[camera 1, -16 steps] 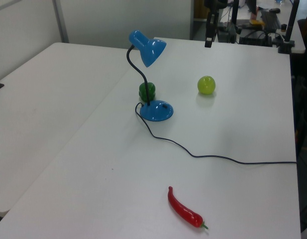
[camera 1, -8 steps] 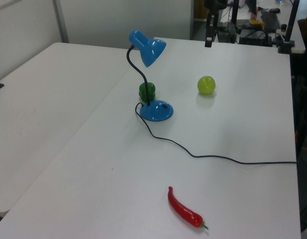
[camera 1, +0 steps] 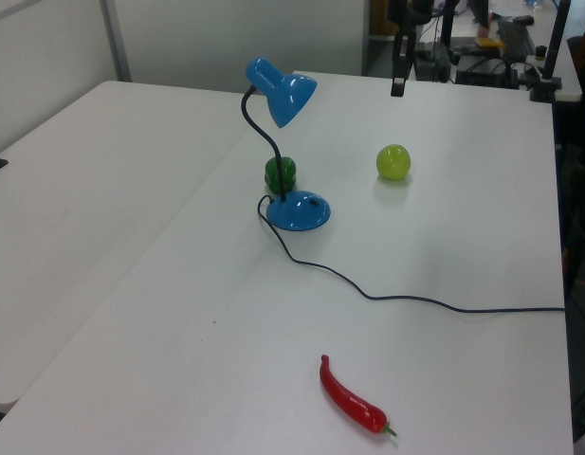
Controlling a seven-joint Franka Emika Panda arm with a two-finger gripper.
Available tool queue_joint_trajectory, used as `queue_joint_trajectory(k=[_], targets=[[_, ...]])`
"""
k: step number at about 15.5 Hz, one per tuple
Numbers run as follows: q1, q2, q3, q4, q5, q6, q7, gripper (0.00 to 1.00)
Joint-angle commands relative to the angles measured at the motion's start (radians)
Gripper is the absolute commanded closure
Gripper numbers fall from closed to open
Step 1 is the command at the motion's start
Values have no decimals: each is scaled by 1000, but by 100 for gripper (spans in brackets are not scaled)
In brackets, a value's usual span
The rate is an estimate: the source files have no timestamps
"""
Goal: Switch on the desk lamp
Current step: 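Move the gripper toward the blue lamp's base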
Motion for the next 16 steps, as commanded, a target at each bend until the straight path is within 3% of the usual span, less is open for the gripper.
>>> queue_joint_trajectory(k=[1, 16], targets=[[4, -3, 5, -78, 23, 75, -11, 100], [4, 67, 4, -249, 6, 366, 20, 100]])
